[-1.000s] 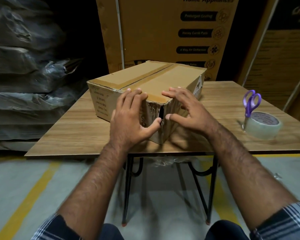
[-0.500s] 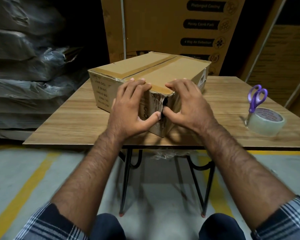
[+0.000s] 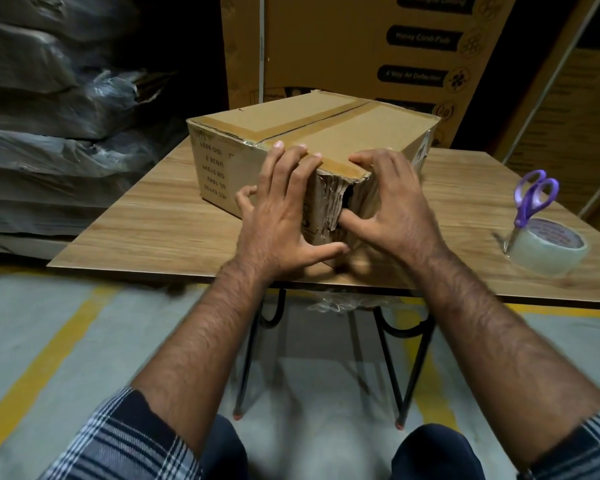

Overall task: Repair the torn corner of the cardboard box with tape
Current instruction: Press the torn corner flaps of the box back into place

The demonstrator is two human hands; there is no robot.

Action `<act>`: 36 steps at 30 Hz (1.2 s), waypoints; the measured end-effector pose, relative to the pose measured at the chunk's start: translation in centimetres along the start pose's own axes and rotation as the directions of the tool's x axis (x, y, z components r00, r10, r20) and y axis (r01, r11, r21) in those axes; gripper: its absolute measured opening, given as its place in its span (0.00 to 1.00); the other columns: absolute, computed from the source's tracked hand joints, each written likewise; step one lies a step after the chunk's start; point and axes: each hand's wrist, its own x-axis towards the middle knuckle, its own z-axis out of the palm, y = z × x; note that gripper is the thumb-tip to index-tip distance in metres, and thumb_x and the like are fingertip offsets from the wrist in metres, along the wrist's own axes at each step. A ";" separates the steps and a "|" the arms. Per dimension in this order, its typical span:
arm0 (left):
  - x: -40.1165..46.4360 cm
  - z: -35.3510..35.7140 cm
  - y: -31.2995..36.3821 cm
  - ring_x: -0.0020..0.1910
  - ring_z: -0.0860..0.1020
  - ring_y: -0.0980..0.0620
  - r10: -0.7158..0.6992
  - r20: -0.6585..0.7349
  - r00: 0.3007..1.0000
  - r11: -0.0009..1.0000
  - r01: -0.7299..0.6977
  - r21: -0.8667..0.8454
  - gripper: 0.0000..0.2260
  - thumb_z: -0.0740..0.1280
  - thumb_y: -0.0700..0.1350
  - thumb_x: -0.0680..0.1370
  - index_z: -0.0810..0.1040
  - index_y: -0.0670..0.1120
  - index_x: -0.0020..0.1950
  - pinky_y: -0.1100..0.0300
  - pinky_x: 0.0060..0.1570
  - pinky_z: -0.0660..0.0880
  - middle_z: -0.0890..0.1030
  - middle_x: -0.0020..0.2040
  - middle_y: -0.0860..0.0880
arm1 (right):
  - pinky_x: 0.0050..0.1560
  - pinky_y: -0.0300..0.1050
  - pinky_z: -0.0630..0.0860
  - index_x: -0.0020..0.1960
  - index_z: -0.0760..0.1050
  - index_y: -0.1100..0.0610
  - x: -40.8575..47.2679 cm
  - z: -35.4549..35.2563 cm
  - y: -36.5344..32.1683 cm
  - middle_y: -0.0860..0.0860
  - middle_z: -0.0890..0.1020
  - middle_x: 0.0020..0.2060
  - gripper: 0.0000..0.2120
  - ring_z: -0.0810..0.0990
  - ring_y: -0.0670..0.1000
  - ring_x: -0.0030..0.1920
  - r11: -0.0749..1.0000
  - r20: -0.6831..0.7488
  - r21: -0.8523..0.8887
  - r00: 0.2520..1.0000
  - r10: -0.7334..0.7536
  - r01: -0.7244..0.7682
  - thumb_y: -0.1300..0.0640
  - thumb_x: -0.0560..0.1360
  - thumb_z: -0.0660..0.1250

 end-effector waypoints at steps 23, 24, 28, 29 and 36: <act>0.0 0.7 0.3 0.83 0.50 0.46 -0.032 -0.052 0.998 0.993 0.026 -0.111 0.50 0.71 0.68 0.64 0.58 0.51 0.80 0.34 0.65 0.66 0.58 0.82 0.48 | 0.66 0.49 0.60 0.78 0.64 0.49 -1.3 0.9 -1.0 0.51 0.63 0.79 0.36 0.51 0.55 0.83 0.992 -0.032 0.109 0.998 0.059 -0.056 0.49 0.71 0.69; 0.0 0.7 0.4 0.83 0.50 0.46 -0.040 -0.053 0.998 0.992 0.034 -0.120 0.50 0.72 0.67 0.63 0.59 0.51 0.80 0.34 0.65 0.66 0.58 0.82 0.48 | 0.64 0.48 0.61 0.77 0.64 0.49 -1.3 1.1 -1.2 0.51 0.63 0.79 0.35 0.52 0.55 0.83 0.992 -0.056 0.102 0.995 0.078 -0.072 0.51 0.72 0.70; 0.0 0.6 0.5 0.83 0.50 0.46 -0.044 -0.059 0.997 0.991 0.036 -0.129 0.49 0.71 0.66 0.63 0.58 0.51 0.80 0.34 0.64 0.67 0.58 0.82 0.48 | 0.64 0.48 0.61 0.78 0.64 0.49 -1.3 1.4 -1.4 0.51 0.62 0.79 0.37 0.51 0.55 0.83 0.989 -0.042 0.123 0.995 0.086 -0.080 0.51 0.70 0.70; 0.0 0.5 0.4 0.83 0.50 0.46 -0.041 -0.056 0.998 0.991 0.034 -0.126 0.49 0.71 0.67 0.63 0.58 0.52 0.80 0.34 0.64 0.66 0.58 0.82 0.48 | 0.66 0.49 0.60 0.78 0.63 0.49 -1.4 1.3 -1.3 0.52 0.61 0.79 0.38 0.50 0.55 0.83 0.989 -0.023 0.128 0.997 0.079 -0.076 0.49 0.69 0.69; 0.2 -0.2 -0.1 0.83 0.51 0.47 -0.010 -0.043 0.999 0.972 0.000 -0.235 0.45 0.68 0.67 0.65 0.64 0.51 0.79 0.42 0.64 0.57 0.61 0.81 0.50 | 0.75 0.52 0.51 0.79 0.63 0.53 -1.6 0.6 -0.5 0.55 0.62 0.79 0.41 0.50 0.60 0.83 0.986 0.026 0.168 1.000 -0.003 -0.001 0.44 0.67 0.64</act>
